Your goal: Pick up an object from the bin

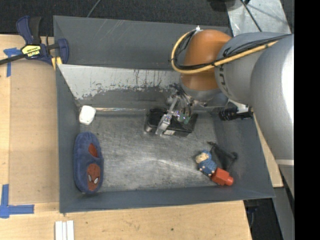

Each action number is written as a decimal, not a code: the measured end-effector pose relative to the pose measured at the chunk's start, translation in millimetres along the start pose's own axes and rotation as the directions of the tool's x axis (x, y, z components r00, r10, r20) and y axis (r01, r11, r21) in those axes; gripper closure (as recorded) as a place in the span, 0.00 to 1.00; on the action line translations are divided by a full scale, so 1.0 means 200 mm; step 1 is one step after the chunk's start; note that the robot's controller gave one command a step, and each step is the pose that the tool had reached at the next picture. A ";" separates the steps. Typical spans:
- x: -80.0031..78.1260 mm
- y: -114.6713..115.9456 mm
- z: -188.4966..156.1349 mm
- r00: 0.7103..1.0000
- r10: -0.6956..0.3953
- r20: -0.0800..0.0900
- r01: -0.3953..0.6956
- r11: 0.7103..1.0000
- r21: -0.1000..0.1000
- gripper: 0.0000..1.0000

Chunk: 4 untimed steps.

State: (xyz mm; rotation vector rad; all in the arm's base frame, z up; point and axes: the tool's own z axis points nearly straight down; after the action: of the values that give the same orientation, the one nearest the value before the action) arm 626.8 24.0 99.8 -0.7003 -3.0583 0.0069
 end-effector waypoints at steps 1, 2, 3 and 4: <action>0.01 0.00 0.04 0.991 0.133 -0.006 -0.133 0.991 -0.002 0.00; 0.03 -0.02 0.06 0.933 0.359 -0.015 -0.359 0.933 0.008 0.00; 0.04 -0.01 0.06 0.934 0.358 -0.027 -0.357 0.934 0.012 1.00; 0.04 -0.01 -0.06 0.934 0.357 -0.002 -0.357 0.934 -0.003 1.00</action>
Offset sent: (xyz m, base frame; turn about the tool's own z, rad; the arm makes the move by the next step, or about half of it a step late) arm -0.0052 0.0030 -0.0298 0.1814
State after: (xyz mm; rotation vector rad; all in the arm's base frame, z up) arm 617.7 25.3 112.6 -1.2434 -2.8810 0.0030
